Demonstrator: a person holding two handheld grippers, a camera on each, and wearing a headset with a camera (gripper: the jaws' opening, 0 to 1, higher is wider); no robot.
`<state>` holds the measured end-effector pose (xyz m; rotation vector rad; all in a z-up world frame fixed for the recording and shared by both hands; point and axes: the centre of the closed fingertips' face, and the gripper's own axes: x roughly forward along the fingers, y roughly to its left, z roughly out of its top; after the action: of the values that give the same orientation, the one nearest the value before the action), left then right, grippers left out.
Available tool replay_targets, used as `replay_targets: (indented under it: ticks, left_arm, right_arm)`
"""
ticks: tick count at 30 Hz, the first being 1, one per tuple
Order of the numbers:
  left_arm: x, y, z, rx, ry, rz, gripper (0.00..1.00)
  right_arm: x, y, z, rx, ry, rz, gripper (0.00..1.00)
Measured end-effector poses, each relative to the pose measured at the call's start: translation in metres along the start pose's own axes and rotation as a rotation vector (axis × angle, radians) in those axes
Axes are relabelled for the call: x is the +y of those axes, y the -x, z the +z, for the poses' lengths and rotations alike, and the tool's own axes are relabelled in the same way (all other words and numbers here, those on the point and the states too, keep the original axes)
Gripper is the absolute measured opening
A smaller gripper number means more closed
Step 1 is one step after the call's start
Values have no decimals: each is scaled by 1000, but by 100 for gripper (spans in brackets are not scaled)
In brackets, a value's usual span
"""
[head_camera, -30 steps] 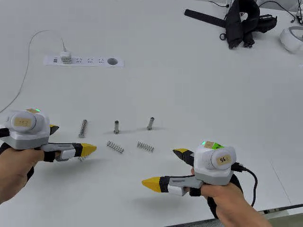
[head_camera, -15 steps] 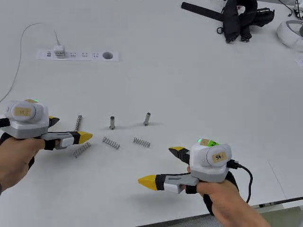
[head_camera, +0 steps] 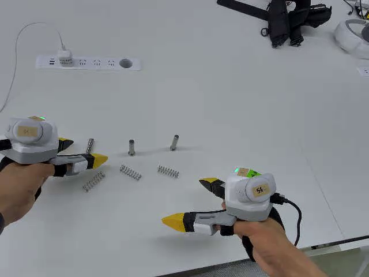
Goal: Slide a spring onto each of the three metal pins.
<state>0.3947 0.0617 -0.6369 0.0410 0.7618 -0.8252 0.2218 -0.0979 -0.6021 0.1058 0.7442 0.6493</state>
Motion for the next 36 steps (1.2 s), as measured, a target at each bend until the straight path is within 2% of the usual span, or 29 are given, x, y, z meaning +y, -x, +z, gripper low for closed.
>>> replay_targets:
  ticks: [20, 36]
  left_arm:
    - [4, -9, 0, 4, -16, 26, 47]
    - [11, -12, 1, 13, -35, 70, 30]
  right_arm:
    - [-3, 0, -6, 7, -20, -4, 87]
    - [-2, -1, -6, 10, -16, 2, 87]
